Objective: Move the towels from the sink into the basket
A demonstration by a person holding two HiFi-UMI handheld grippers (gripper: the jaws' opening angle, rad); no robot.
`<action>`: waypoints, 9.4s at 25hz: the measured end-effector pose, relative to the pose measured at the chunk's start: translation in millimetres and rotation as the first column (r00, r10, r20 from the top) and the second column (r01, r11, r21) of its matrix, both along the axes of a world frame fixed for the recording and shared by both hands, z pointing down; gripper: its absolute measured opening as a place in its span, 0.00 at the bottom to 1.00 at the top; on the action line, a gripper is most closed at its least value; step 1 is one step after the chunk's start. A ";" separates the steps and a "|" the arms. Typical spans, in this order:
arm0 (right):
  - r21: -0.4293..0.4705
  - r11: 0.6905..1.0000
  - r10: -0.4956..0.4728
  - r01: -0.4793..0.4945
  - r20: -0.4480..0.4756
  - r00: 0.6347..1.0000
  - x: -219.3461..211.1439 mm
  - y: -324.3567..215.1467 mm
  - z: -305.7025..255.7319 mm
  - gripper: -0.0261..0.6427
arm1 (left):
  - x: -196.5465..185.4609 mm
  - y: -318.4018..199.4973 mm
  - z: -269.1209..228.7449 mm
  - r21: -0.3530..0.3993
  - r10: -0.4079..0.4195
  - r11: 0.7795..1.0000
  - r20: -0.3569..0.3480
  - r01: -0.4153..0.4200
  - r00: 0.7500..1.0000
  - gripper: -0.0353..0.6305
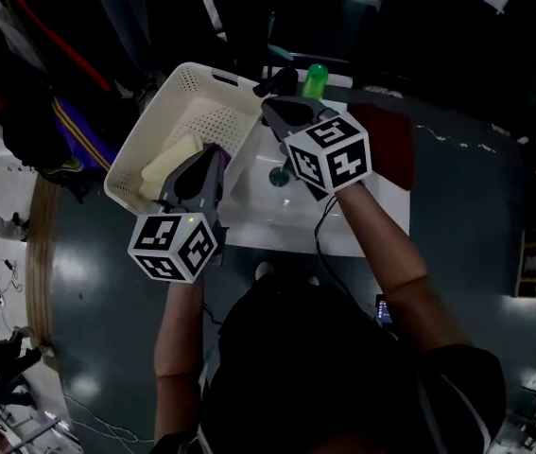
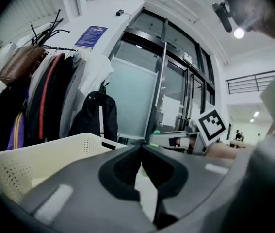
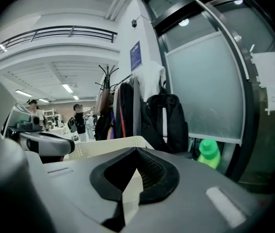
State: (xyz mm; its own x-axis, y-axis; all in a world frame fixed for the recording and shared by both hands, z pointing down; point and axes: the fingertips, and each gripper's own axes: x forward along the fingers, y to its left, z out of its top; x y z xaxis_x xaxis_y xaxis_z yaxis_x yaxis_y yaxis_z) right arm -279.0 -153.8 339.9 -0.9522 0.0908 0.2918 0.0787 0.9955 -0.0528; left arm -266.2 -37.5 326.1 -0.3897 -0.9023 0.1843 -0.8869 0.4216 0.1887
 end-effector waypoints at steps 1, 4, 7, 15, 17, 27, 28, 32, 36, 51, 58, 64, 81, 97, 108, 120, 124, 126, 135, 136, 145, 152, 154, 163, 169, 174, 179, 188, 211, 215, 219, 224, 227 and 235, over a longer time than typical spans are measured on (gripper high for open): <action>-0.003 1.000 0.022 -0.022 -0.002 1.000 6.1 -8.8 1.6 0.04 | 3.6 -8.7 0.6 0.000 0.022 1.000 -0.001 -0.022 1.000 0.07; -0.005 0.997 0.075 -0.075 -0.009 0.997 23.5 -31.3 6.5 0.04 | 13.6 -32.9 3.4 0.000 0.076 0.997 -0.002 -0.076 0.997 0.07; -0.003 0.991 0.132 -0.132 -0.016 0.991 44.4 -54.6 11.0 0.04 | 25.5 -57.8 5.9 0.002 0.131 0.991 -0.003 -0.131 0.991 0.07; -0.014 0.943 0.332 -0.333 -0.044 0.942 121.8 -124.6 21.2 0.04 | 74.0 -126.6 11.2 0.010 0.303 0.953 -0.020 -0.303 0.953 0.07; -0.018 0.925 0.377 -0.379 -0.059 0.924 143.2 -138.1 25.9 0.04 | 87.9 -143.5 13.5 0.012 0.342 0.940 -0.032 -0.341 0.939 0.07; -0.036 0.854 0.513 -0.520 -0.118 0.850 212.5 -189.3 60.7 0.04 | 132.3 -198.6 32.5 0.011 0.433 0.901 -0.072 -0.433 0.898 0.07; -0.040 0.845 0.525 -0.533 -0.126 0.842 217.4 -194.1 66.1 0.04 | 134.0 -202.5 36.5 0.012 0.436 0.900 -0.078 -0.437 0.897 0.07; -0.045 0.818 0.560 -0.574 -0.169 0.811 236.4 -210.9 89.9 0.04 | 142.0 -217.6 54.0 0.008 0.447 0.894 -0.098 -0.449 0.889 0.07; -0.058 0.797 0.580 -0.601 -0.202 0.789 249.8 -224.8 113.2 0.04 | 148.2 -230.3 74.2 0.003 0.448 0.892 -0.126 -0.452 0.885 0.07; -0.082 0.821 0.528 -0.565 -0.265 0.807 245.3 -250.2 167.0 0.11 | 167.6 -252.7 127.5 -0.078 0.458 0.876 -0.171 -0.475 0.872 0.07; -0.086 0.840 0.486 -0.535 -0.316 0.815 226.6 -255.2 191.0 0.31 | 159.9 -251.1 142.6 -0.107 0.428 0.885 -0.198 -0.454 0.882 0.07; -0.071 0.837 0.496 -0.542 -0.318 0.808 216.6 -264.9 197.0 0.44 | 151.5 -245.1 148.6 -0.098 0.396 0.899 -0.237 -0.428 0.887 0.07; 0.066 0.865 0.471 -0.497 -0.448 0.760 216.4 -265.3 218.7 0.40 | 147.4 -238.6 158.5 -0.107 0.383 0.901 -0.263 -0.421 0.886 0.07; 0.200 0.886 0.462 -0.419 -0.472 0.751 215.8 -251.6 221.4 0.14 | 140.5 -221.1 159.1 -0.100 0.354 0.915 -0.268 -0.391 0.896 0.07; 0.093 0.856 0.496 -0.509 -0.429 0.755 215.8 -245.8 207.8 0.06 | 128.7 -206.7 146.7 -0.083 0.330 0.929 -0.252 -0.360 0.910 0.07; 0.050 0.847 0.520 -0.528 -0.277 0.808 202.6 -232.8 142.9 0.06 | 123.3 -193.4 124.5 -0.052 0.334 0.934 -0.227 -0.354 0.915 0.07; 0.040 0.846 0.527 -0.532 -0.217 0.822 199.9 -226.4 117.7 0.06 | 119.8 -188.6 112.9 -0.035 0.338 0.935 -0.207 -0.352 0.918 0.07; 0.041 0.846 0.528 -0.531 -0.192 0.827 198.9 -223.2 105.2 0.06 | 120.1 -186.3 108.2 -0.029 0.343 0.934 -0.201 -0.355 0.918 0.07; 0.047 0.860 0.511 -0.509 -0.107 0.853 192.8 -197.2 61.7 0.06 | 119.0 -166.4 89.3 -0.027 0.353 0.932 -0.162 -0.362 0.922 0.07; 0.050 0.861 0.508 -0.506 -0.099 0.855 192.4 -194.2 57.3 0.06 | 118.1 -163.6 87.3 -0.026 0.352 0.933 -0.157 -0.360 0.923 0.07; 0.049 0.877 0.480 -0.478 -0.039 0.877 183.5 -166.7 27.2 0.06 | 104.1 -137.3 67.9 -0.014 0.321 0.946 -0.117 -0.325 0.940 0.07; 0.069 0.894 0.442 -0.442 0.028 0.897 174.7 -146.9 -5.8 0.06 | 98.4 -117.6 54.8 -0.016 0.294 0.955 -0.090 -0.296 0.952 0.07; 0.071 0.900 0.428 -0.430 0.046 0.903 172.5 -141.3 -15.3 0.06 | 97.5 -112.0 49.0 -0.012 0.285 0.958 -0.081 -0.287 0.955 0.07; 0.071 0.930 0.355 -0.361 0.089 0.931 154.2 -113.9 -39.8 0.06 | 82.7 -84.2 25.4 0.000 0.227 0.974 -0.034 -0.227 0.973 0.07; 0.077 0.951 0.290 -0.301 0.133 0.948 136.9 -92.3 -63.3 0.06 | 70.8 -64.0 13.2 0.013 0.172 0.985 -0.011 -0.171 0.985 0.07; 0.069 0.970 0.218 -0.233 0.169 0.961 119.4 -70.7 -83.9 0.06 | 60.4 -44.9 -0.7 0.024 0.117 0.993 0.014 -0.118 0.993 0.07; 0.077 0.985 0.137 -0.156 0.206 0.969 96.2 -42.4 -101.6 0.06 | 46.3 -18.1 -8.5 0.034 0.047 0.998 0.031 -0.048 0.998 0.07; 0.099 0.995 0.005 -0.030 0.244 0.970 50.5 10.2 -126.8 0.06 | 19.7 38.1 -16.7 0.042 -0.083 0.996 0.048 0.081 0.995 0.07; 0.097 0.973 -0.228 0.209 0.259 0.939 -61.2 110.7 -128.9 0.06 | -34.1 125.3 0.6 0.019 -0.279 0.960 0.004 0.279 0.960 0.07; 0.092 0.970 -0.242 0.225 0.259 0.935 -73.8 116.7 -126.9 0.06 | -42.8 127.7 5.4 0.014 -0.287 0.958 -0.004 0.287 0.958 0.07; 0.079 0.970 -0.242 0.229 0.238 0.941 -85.4 118.3 -113.8 0.06 | -51.6 125.8 10.0 0.011 -0.286 0.958 -0.014 0.287 0.958 0.07; 0.054 0.971 -0.237 0.232 0.171 0.956 -99.2 113.0 -82.2 0.06 | -61.1 115.3 10.7 0.009 -0.272 0.962 -0.017 0.272 0.962 0.07; 0.043 0.972 -0.236 0.232 0.125 0.964 -104.1 112.7 -59.9 0.06 | -65.5 112.8 15.0 0.001 -0.268 0.963 -0.025 0.268 0.963 0.07; 0.046 0.968 -0.247 0.246 0.020 0.969 -110.2 111.6 -17.8 0.08 | -73.0 103.8 19.0 -0.003 -0.259 0.966 -0.033 0.259 0.965 0.07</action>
